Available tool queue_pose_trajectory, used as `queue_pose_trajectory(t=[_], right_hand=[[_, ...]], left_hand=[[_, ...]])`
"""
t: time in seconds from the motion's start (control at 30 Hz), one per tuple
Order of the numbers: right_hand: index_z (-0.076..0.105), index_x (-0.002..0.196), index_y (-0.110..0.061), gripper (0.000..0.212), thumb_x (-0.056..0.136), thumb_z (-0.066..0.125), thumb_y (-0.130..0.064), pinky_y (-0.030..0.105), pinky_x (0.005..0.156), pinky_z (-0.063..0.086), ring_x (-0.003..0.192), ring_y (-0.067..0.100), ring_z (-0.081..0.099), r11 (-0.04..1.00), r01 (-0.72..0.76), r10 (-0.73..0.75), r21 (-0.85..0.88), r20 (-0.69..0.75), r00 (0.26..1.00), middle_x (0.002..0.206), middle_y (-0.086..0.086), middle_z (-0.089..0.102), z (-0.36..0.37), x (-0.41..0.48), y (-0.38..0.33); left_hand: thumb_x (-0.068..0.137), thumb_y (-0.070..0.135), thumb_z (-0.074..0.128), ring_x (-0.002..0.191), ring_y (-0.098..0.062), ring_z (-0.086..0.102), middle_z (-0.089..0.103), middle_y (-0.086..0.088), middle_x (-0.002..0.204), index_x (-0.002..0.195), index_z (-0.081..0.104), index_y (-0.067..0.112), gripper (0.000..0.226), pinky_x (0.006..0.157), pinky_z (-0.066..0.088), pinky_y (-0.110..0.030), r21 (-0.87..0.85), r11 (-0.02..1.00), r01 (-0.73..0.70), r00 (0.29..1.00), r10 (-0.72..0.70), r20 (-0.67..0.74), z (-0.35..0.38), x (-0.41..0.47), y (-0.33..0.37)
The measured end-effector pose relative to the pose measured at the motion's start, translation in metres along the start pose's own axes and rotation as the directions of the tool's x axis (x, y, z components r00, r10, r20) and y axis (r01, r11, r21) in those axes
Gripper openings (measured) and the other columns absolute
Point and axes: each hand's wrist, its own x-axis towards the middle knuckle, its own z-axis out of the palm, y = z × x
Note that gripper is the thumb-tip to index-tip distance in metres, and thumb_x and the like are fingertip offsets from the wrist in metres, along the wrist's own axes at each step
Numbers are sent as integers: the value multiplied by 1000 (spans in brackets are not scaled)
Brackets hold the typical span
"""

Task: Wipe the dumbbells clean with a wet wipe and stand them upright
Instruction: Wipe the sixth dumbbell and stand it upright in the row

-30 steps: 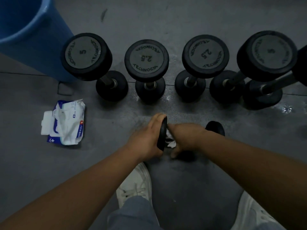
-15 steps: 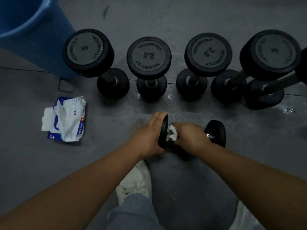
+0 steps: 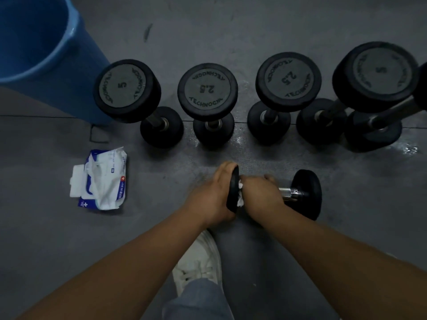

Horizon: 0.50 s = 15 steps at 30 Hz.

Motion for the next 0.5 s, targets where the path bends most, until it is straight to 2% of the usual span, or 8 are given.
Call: queue_pose_trajectory(t=[0.07,0.13,0.2,0.27,0.3,0.37,0.43,0.5], right_hand=[[58,114,-25,23,93,49,-24,42,117,12,116,20,57,1000,-5,7,-31,57,998,114,-1,67,-8,3,-3],[57,113,-25,22,92,50,-24,40,117,11,114,19,58,998,34,-32,-53,25,999,111,-2,67,-9,-2,-1],[58,108,-25,17,91,53,-23,33,111,20,108,19,61,997,81,-82,-17,-28,996,105,-2,68,-12,-10,2],[64,106,-24,20,89,57,-17,30,96,41,101,21,64,954,73,-42,290,-111,993,101,1,71,-20,-17,12],[65,108,-25,26,88,58,-11,31,88,47,97,21,65,880,55,27,472,-164,986,100,2,71,-28,-20,16],[60,112,-26,33,87,56,-4,35,78,50,87,21,63,759,57,214,649,-332,919,96,3,68,-40,-18,27],[56,109,-19,30,86,52,0,38,75,51,84,25,60,815,7,284,579,-410,867,98,7,63,-40,-12,34],[56,107,-17,26,85,51,-3,37,75,49,85,28,57,894,-66,222,443,-309,925,99,9,55,-30,-6,28]], left_hand=[[62,32,82,101,-24,61,19,13,153,146,11,32,109,77,55,-41,6,1000,14,1000,-14,14,-4,3,2],[61,29,83,100,-23,61,19,13,153,146,13,31,110,76,55,-41,-5,1000,-2,1000,2,12,-2,2,-1],[63,28,82,106,-25,61,19,14,153,145,18,30,104,80,55,-42,-38,998,-56,998,54,-35,3,0,-5],[63,27,81,103,-28,62,14,17,153,144,15,33,104,78,54,-39,-22,999,-44,999,43,-23,3,-1,-6],[62,28,82,102,-29,62,12,18,154,144,11,35,109,77,53,-38,4,1000,-29,1000,29,-11,2,-2,-5],[58,29,84,106,-29,61,9,18,156,146,6,36,118,80,54,-41,34,999,0,1000,-1,15,-2,-1,-2],[57,30,85,108,-28,60,8,19,156,147,5,36,121,82,54,-43,26,999,27,998,-28,48,-4,0,0],[57,30,85,109,-27,59,10,17,157,147,5,36,120,84,53,-42,27,999,32,998,-34,57,-6,1,2]])
